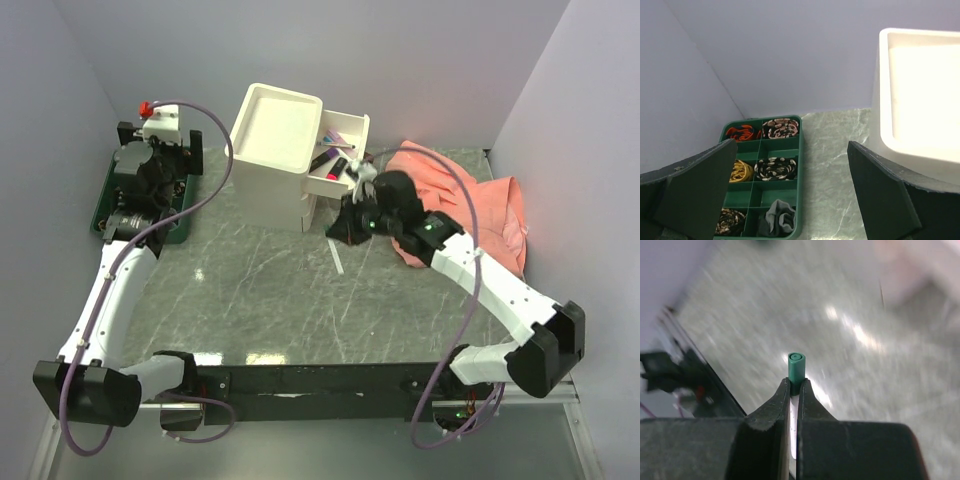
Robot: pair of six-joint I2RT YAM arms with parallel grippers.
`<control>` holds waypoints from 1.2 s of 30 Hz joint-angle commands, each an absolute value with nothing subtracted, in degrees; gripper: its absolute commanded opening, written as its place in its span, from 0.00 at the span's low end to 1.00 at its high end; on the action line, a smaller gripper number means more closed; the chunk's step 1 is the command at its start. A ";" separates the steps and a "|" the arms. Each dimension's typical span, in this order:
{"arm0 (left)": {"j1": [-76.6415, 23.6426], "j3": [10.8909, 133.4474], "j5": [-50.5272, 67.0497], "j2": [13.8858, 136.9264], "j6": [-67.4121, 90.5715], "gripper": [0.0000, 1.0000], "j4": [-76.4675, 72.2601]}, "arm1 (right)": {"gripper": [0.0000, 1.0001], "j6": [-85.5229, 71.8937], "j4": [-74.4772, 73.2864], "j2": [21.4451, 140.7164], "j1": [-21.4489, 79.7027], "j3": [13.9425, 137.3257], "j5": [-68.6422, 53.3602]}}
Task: Sort the stationery into containers
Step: Pick up the pen from the center of the board, then place the pen in the drawer.
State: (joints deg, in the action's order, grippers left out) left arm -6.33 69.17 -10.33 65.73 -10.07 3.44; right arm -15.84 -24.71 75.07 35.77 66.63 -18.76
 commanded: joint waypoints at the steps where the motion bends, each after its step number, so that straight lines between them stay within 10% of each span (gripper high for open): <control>1: -6.15 73.91 -10.11 66.88 -7.30 0.99 0.88 | 0.00 -14.15 -18.20 74.70 35.60 77.13 -21.72; 18: -3.25 72.69 -6.24 67.68 -1.32 1.00 0.70 | 0.00 -20.65 -13.97 105.62 21.89 108.97 -14.85; 22: -2.29 71.46 -5.37 67.41 -0.35 0.99 0.44 | 0.57 -21.44 -12.40 107.49 21.80 112.06 -16.78; 28: -0.18 71.28 -2.29 69.16 -0.35 0.99 -4.38 | 0.73 -22.49 -10.99 100.74 20.13 105.32 -16.44; 30: 1.40 71.89 -0.79 71.80 -0.35 0.99 -6.49 | 0.66 -23.64 -10.46 97.06 17.68 101.80 -16.08; 33: 3.42 75.31 1.49 76.98 2.72 0.97 -9.49 | 0.00 -24.61 -11.07 94.40 14.43 97.04 -14.25; 36: 5.36 80.41 6.21 83.30 6.41 0.95 -10.37 | 0.00 -23.03 -12.83 94.65 12.57 95.71 -12.84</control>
State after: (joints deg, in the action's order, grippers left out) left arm 3.18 74.37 -0.73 77.60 1.23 -4.97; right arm -23.46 -13.43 96.42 15.75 97.30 -15.62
